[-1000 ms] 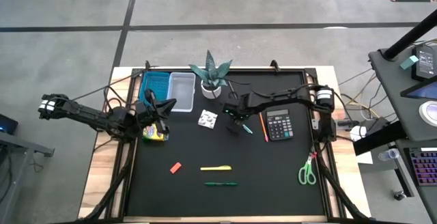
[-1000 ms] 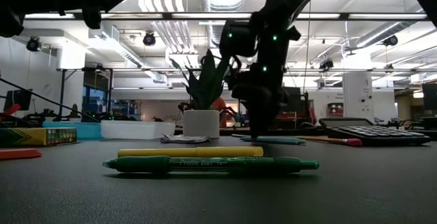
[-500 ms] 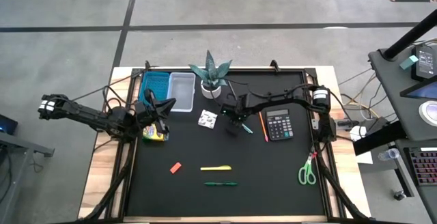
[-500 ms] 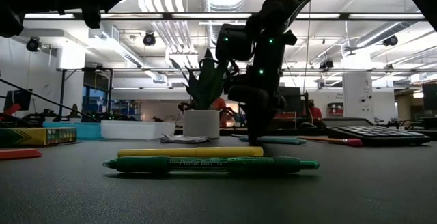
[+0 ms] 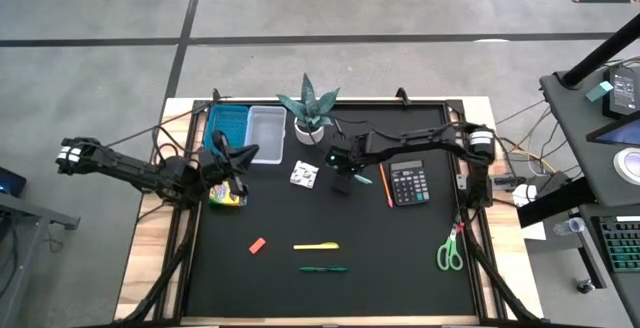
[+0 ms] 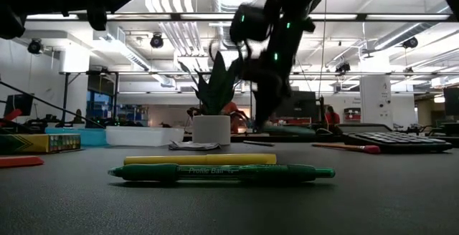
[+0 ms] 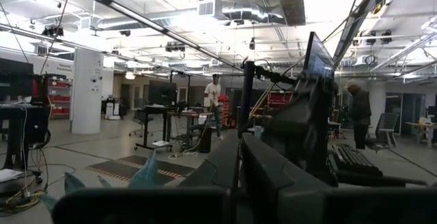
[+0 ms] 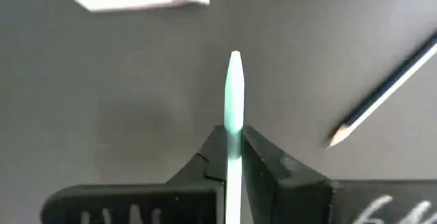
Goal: Pack school essentials
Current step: Put the light blue pen into the blue supply box
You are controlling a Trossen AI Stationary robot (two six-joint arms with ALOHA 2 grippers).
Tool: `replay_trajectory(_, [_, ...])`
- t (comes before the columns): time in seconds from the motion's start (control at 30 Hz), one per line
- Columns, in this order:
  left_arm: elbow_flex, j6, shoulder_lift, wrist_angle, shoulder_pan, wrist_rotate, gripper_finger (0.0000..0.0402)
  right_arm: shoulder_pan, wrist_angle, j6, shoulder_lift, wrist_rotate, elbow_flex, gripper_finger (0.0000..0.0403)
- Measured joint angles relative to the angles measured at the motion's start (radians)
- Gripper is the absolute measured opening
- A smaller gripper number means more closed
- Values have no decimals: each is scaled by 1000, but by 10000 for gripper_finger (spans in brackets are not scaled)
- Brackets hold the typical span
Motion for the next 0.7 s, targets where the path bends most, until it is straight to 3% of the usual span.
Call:
replay_trajectory(0.2, [0,-51,48,-1,0,7,21,7,218,-54,-131,-120,-71,14])
replay_trajectory(0.4, [0,-129,138,-4,0,13,97,14,726,-76,-235,-280,-224,14])
replay_trajectory(0.53, [0,-202,238,8,0,92,148,13,1102,-27,-246,-335,-309,13])
replay_trajectory(0.7, [32,-228,401,122,1,117,176,13,1324,17,-215,-353,-341,13])
